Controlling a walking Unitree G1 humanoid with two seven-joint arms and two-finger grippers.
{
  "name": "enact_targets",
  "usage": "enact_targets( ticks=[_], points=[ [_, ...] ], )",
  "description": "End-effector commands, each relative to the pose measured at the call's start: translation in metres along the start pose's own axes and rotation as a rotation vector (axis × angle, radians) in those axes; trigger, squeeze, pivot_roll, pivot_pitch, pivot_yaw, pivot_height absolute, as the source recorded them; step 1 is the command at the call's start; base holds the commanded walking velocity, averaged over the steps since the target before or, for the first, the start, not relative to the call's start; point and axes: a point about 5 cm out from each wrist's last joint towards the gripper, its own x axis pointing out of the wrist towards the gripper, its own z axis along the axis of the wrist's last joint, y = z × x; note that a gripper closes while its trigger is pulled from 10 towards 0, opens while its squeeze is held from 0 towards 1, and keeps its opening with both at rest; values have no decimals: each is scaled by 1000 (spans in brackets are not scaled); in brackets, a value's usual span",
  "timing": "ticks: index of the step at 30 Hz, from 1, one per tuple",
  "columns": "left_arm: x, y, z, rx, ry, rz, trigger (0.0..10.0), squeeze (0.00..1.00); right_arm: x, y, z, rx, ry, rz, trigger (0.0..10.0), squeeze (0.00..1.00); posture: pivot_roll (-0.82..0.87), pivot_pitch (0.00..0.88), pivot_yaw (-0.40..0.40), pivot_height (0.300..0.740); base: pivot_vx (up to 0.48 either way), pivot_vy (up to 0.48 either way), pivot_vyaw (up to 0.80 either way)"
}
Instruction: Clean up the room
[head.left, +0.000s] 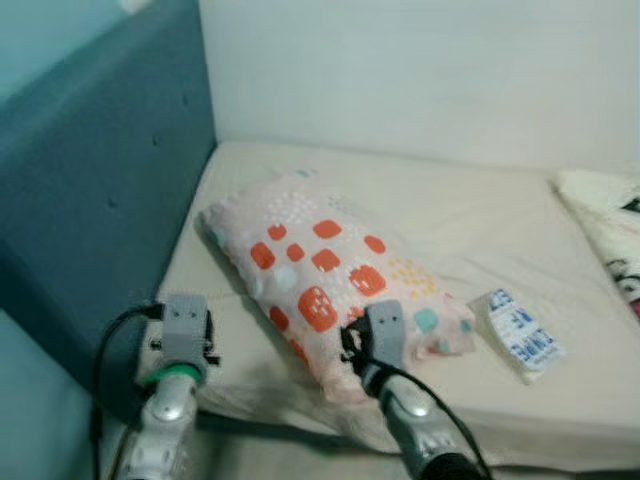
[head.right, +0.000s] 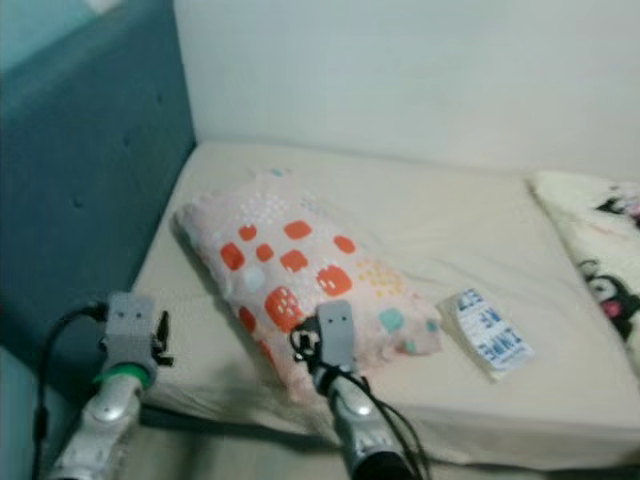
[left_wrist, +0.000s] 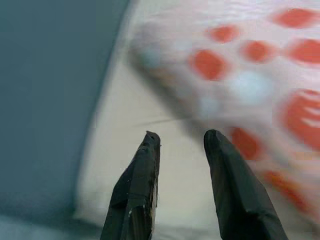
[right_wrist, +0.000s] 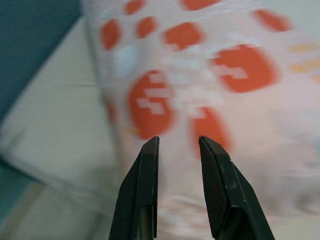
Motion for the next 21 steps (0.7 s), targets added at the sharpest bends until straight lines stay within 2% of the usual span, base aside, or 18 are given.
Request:
enact_targets(
  ticks=[1,7,9,16,20,21],
  points=[
    [0,1,-4,4,23,5,10000,0,-3,-2,-7,7,30,-9,10000,0,51,0,-31,740,0,0,0],
    [0,1,-5,-14,39,6,10000,0,-3,-2,-7,13,32,-9,10000,0,51,0,-32,740,0,463,0],
    [1,2,-3,16,26,5,10000,0,-2,-2,-7,15,32,-9,10000,0,52,0,-30,740,0,0,0],
    [4,5,-3,23,30,4,10000,0,-1,-3,-5,12,29,-38,10000,0,53,0,-26,740,0,0,0],
    [4,-5,-1,71,33,-118,10000,0,-1,-16,-3,31,28,-143,10000,0,56,0,-22,740,0,0,0],
    [4,-5,-1,71,33,-118,10000,0,-1,-16,-3,31,28,-143,10000,0,56,0,-22,740,0,0,0]
  ],
)
